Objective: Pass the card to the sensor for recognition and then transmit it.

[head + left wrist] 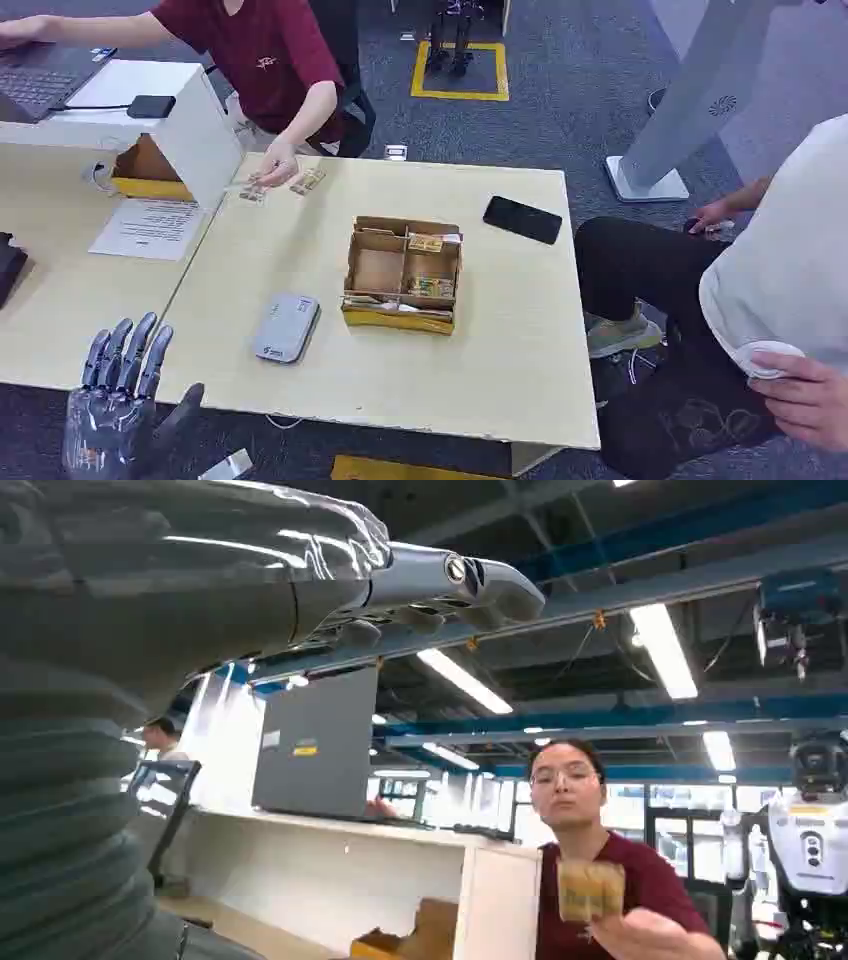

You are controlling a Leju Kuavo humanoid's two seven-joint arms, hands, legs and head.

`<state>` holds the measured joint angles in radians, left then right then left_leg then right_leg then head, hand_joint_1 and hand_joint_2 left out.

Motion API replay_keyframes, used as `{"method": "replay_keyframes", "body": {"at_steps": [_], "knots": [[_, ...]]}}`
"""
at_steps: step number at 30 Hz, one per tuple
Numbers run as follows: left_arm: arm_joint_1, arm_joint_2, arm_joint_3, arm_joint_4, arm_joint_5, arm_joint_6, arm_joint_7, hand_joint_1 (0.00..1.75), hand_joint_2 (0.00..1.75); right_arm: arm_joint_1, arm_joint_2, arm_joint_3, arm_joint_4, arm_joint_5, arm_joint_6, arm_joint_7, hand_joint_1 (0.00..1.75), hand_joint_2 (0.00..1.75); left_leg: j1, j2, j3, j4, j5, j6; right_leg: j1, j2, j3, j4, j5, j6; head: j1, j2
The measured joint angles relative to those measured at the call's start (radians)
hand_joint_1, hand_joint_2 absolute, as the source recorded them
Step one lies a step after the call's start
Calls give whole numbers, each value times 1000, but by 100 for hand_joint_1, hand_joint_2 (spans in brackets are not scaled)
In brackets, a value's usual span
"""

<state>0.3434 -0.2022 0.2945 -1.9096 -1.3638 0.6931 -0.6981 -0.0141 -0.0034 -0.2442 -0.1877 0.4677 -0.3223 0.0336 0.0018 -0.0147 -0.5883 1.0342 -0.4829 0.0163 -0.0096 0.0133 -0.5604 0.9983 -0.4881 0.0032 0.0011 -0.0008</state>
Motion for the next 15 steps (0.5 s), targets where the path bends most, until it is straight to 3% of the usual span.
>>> {"method": "replay_keyframes", "body": {"at_steps": [9, 15], "knots": [[-207, -9, 66, 190, -51, 0, 0, 0, 175, -10, 1, -1, 0, 63, 20, -7, 0, 175, 0, -1, 1, 0, 1, 1, 0, -1, 2, 0, 1, 0, 0, 0], [-277, -21, 108, 285, -38, 0, 0, 0, 175, -11, 1, -5, 0, 80, 20, 1, 0, 175, 0, -1, 1, 0, 1, 1, 0, -1, 2, 0, 1, 0, 0, 0]]}}
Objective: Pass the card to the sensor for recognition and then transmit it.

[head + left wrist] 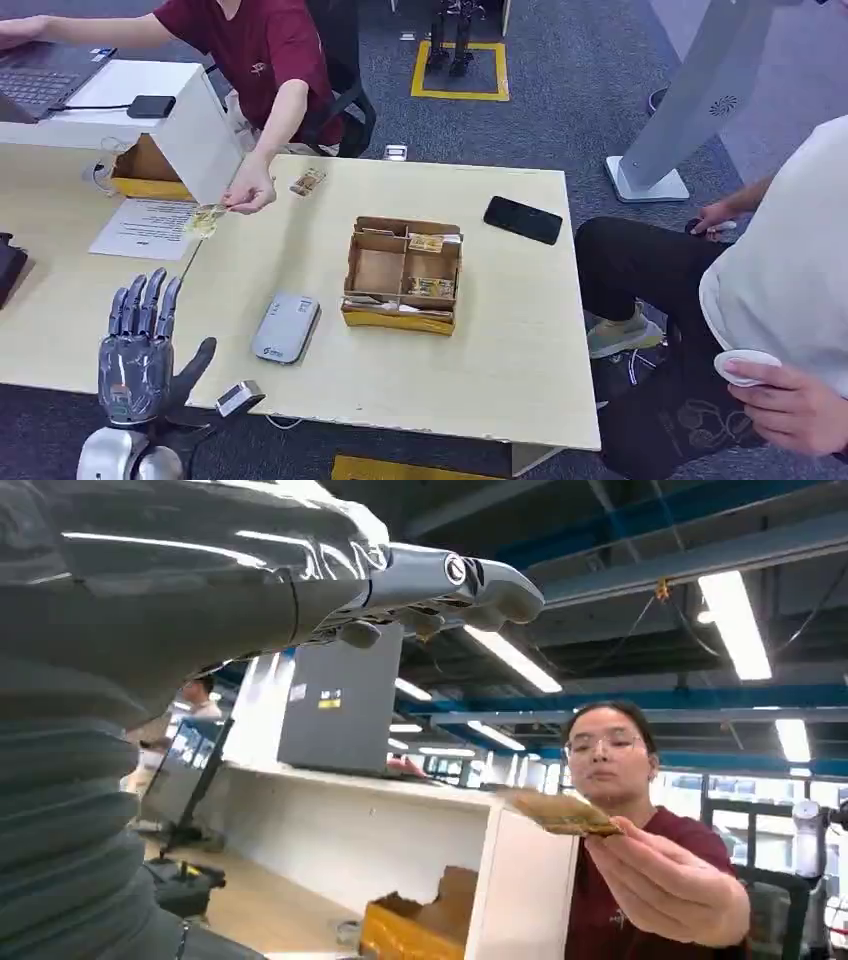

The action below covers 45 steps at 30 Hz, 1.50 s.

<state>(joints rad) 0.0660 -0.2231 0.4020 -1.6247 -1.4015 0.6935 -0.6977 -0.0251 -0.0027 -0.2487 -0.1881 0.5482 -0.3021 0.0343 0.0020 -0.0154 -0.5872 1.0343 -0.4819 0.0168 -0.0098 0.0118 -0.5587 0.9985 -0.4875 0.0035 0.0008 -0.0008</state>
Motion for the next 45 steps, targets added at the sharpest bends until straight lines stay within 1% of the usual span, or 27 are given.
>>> {"method": "replay_keyframes", "body": {"at_steps": [3, 6, 9, 11, 15, 17, 28, 29, 30, 36, 45], "knots": [[-11, -1, 6, 27, -7, 0, 32, 0, 175, 0, 0, -1, 0, 6, 2, -2, 0, 175, 0, 0, 0, 0, 0, 0, 0, 0, 0, 0, 0, 0, 0, 0], [-16, 0, 6, 45, -10, 0, 44, 0, 175, 0, 0, -1, 0, 9, 4, -2, 0, 175, 0, 0, 0, 0, 0, 0, 0, 0, 0, 0, 0, 0, 0, 0], [-24, -1, 16, 63, -4, 0, 13, 0, 175, 0, 0, -1, 0, 15, 9, -2, 0, 175, 0, 0, 0, 0, 0, 0, 0, 0, 0, 0, 0, 0, 0, 0], [-32, -3, 26, 76, 3, 0, 5, 0, 175, 0, 0, -1, 0, 18, 10, -2, 0, 175, 0, 0, 0, 0, 0, 0, 0, 0, 0, 0, 0, 0, 0, 0], [-40, -4, 31, 88, 5, 0, 3, 0, 175, 0, 0, -1, 0, 26, 11, -2, 0, 175, 0, 0, 0, 0, 0, 0, 0, 0, 0, 0, 0, 0, 0, 0], [-62, -7, 42, 119, 4, 0, 3, 0, 175, 0, 1, -2, 0, 37, 11, -13, 0, 175, 0, 0, 0, 0, 0, 0, 0, 0, 0, 0, 0, 0, 0, 0], [-85, -19, 73, 157, 5, 0, 3, 0, 175, 0, 2, -9, 0, 54, 12, -10, 0, 175, 0, 0, 0, 0, 0, 0, 0, 0, 0, 0, 0, 0, 0, 0], [-86, -19, 77, 160, 5, 0, 3, 9, 175, 0, 2, -10, 0, 57, 12, -10, 0, 175, 0, 0, 0, 0, 0, 0, 0, 0, 0, 0, 0, 0, 0, 0], [-88, -19, 80, 162, 5, 0, 3, 175, 175, 0, 2, -10, 0, 59, 12, -10, 0, 175, 0, 0, 0, 0, 0, 0, 0, 0, 0, 0, 0, 0, 0, 0], [-90, -18, 87, 191, 20, 0, 5, 175, 175, 0, 2, -18, 0, 69, 13, -13, 0, 175, 0, 0, 0, 0, 0, 0, 0, 0, 0, 0, 0, 0, 0, 0], [-91, -19, 94, 200, 41, 0, 3, 175, 175, 0, 2, -29, 0, 72, 13, -13, 0, 175, 0, 0, 0, 0, 0, 0, 0, 0, 0, 0, 0, 0, 0, 0]]}}
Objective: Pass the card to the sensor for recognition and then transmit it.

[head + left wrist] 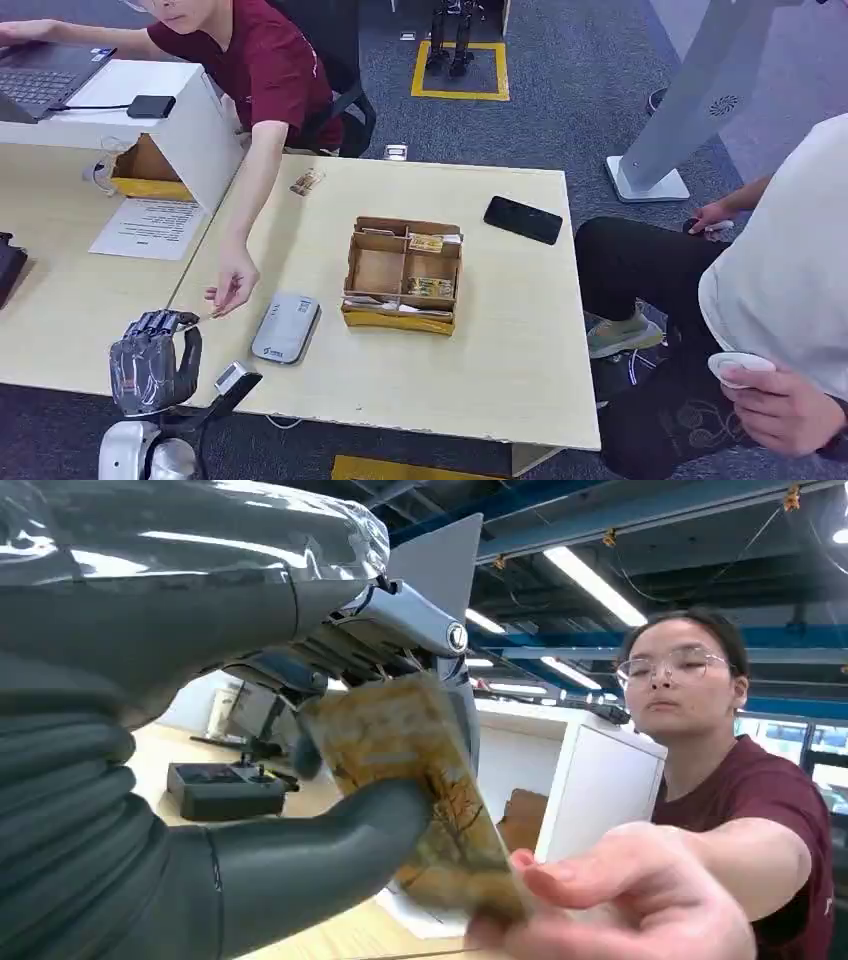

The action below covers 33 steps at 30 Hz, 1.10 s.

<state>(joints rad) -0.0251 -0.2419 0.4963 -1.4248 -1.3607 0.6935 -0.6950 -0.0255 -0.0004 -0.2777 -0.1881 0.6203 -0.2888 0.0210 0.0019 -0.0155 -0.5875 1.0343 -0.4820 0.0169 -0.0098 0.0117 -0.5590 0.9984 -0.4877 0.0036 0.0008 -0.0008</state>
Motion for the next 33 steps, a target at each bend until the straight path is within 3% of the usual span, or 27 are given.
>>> {"method": "replay_keyframes", "body": {"at_steps": [15, 24, 28, 31, 33], "knots": [[9, 5, -9, 5, 113, 0, 1, 175, 175, 0, 0, -11, 0, 20, 3, -3, 0, 175, 0, 0, 0, 0, 0, 0, 0, 0, 0, 0, 0, 0, 0, 0], [15, 21, -76, 45, 384, -6, 7, 175, 175, -1, 1, -31, 0, 32, 13, -6, 0, 175, 0, 0, 0, 0, 0, 0, 0, 0, 0, 0, 0, 0, 0, 0], [32, 60, -201, 72, 660, -141, 76, 175, 175, 0, 5, -51, 0, 39, 11, -6, 0, 175, 0, 0, 0, 0, 0, 0, 0, 0, 0, 0, 0, 0, 0, 0], [48, 84, -290, 63, 779, -259, 124, 175, 175, 0, 9, -66, 0, 47, 9, -6, 0, 175, 0, 0, 0, 0, 0, 0, 0, 0, 0, 0, 0, 0, 0, 0], [57, 93, -337, 50, 818, -304, 148, 175, 175, 0, 10, -78, 0, 50, 8, -6, 0, 175, 0, 0, 0, 0, 0, 0, 0, 0, 0, 0, 0, 0, 0, 0]]}}
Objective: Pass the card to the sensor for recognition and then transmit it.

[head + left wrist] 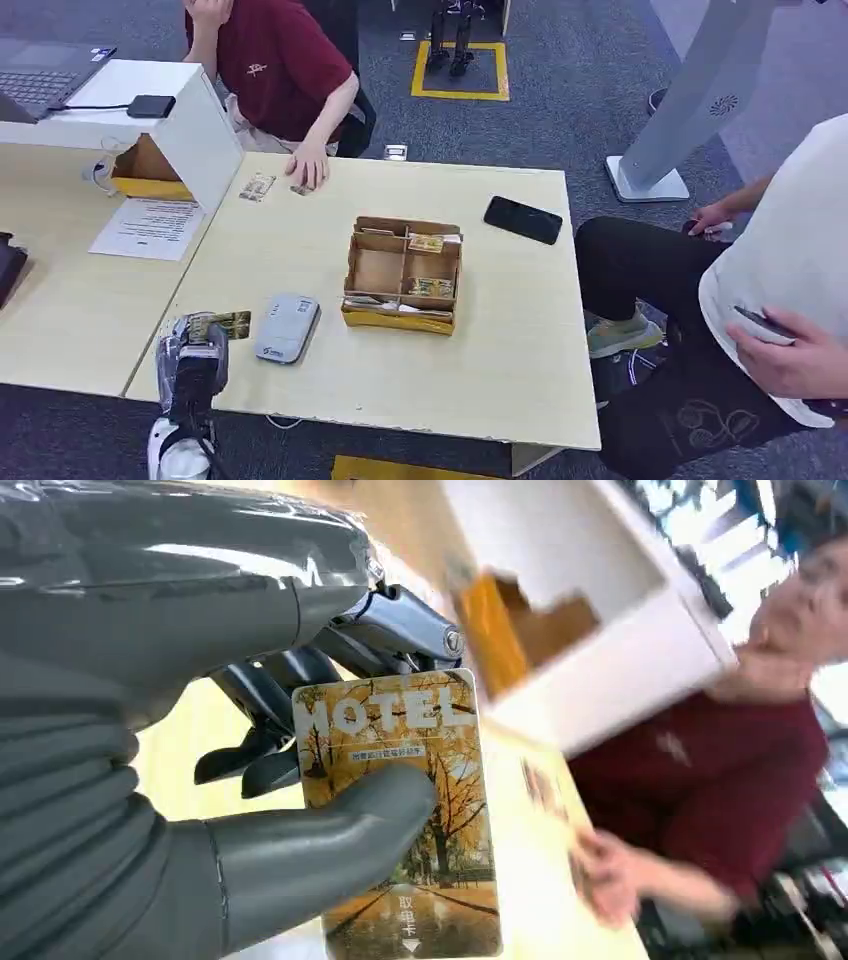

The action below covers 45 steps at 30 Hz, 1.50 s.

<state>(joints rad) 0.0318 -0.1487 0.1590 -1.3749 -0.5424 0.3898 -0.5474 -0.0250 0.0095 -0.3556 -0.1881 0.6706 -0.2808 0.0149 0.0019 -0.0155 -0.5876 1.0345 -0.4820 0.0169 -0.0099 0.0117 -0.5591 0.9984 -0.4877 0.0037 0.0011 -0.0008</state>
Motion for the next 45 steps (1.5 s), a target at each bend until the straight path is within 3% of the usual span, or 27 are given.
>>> {"method": "replay_keyframes", "body": {"at_steps": [5, 12, 18, 45], "knots": [[0, 13, -77, -8, 10, -16, 58, 175, 175, 0, 5, -16, 0, 13, 2, 0, 0, 175, 0, 0, 0, 0, 0, 0, 0, 0, 0, 0, 0, 0, 0, 0], [-39, 14, -112, 51, 20, -25, 90, 175, 175, 0, 9, -24, 0, 37, 8, 6, 0, 175, 0, 0, 0, 0, 0, 0, 0, 0, 0, 0, 0, 0, 0, 0], [-93, 10, -140, 142, -41, 38, 127, 175, 175, -2, 11, -27, 0, 56, 11, 5, 0, 175, 0, 0, 0, 0, 0, 0, 0, 0, 0, 0, 0, 0, 0, 0], [-229, 26, -115, 405, -68, 156, 140, 175, 175, -6, 14, -44, 0, 124, 27, 1, 0, 175, 0, 0, 0, 0, 0, 0, 0, 0, 0, 0, 0, 0, 0, 0]]}}
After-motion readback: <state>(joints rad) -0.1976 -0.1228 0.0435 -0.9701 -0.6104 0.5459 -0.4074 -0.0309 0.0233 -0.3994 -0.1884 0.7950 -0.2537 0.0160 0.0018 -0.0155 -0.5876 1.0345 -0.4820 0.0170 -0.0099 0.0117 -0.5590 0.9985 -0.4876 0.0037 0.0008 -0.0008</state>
